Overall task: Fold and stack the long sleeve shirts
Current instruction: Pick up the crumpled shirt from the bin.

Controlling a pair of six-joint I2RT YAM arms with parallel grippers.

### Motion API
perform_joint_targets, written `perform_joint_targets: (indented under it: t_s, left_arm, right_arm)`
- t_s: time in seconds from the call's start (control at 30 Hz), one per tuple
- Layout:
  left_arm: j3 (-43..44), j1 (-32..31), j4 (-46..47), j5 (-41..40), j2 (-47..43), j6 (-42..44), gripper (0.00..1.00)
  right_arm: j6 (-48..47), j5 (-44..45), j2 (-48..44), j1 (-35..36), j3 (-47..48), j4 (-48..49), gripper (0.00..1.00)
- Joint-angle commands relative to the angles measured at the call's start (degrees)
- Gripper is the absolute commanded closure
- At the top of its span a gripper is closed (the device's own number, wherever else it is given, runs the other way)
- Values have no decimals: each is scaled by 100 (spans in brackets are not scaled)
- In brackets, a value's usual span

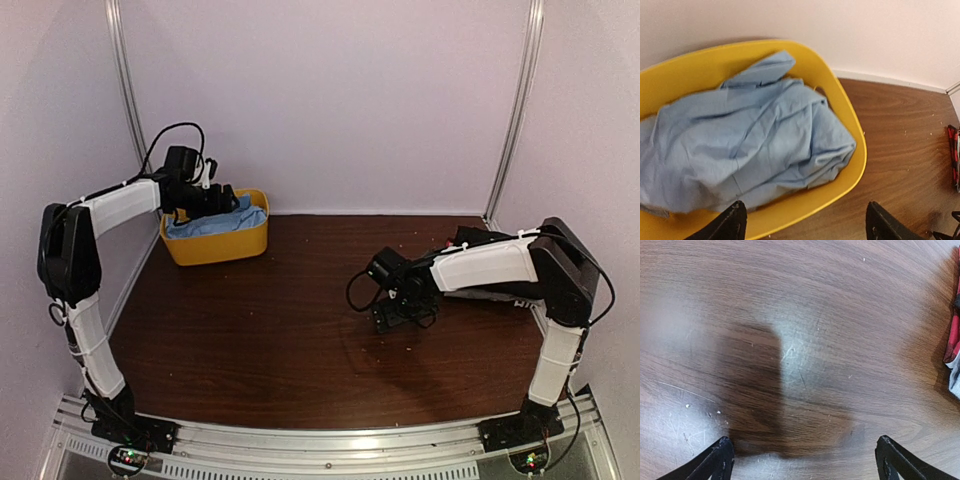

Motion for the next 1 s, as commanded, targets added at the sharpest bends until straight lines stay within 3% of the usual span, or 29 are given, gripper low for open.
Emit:
perform_joint_targets:
  t_s: [0.0, 0.33, 0.43, 0.57, 0.67, 0.87, 0.97]
  left_arm:
    - [1017, 5, 61, -21, 708, 461, 16]
    - [3353, 5, -349, 41, 2930, 911, 7]
    - [3666, -2, -464, -84, 3298, 897, 2]
    - [3747, -12, -431, -173, 3563, 900, 6]
    - [3823, -25, -414, -141, 3740, 861, 22]
    - [3795, -21, -210, -64, 3680, 728, 66]
    - [3828, 0, -166, -6, 3342, 756, 96]
  right_arm:
    - [-1, 10, 171, 40, 7, 7, 0]
    - [-24, -13, 267, 40, 15, 52, 0]
    - [2, -19, 253, 40, -59, 79, 0]
    - [16, -27, 250, 40, -126, 106, 0]
    - [14, -33, 268, 40, -112, 116, 0]
    - [24, -56, 268, 49, -126, 130, 0]
    - [41, -29, 245, 49, -168, 109, 0]
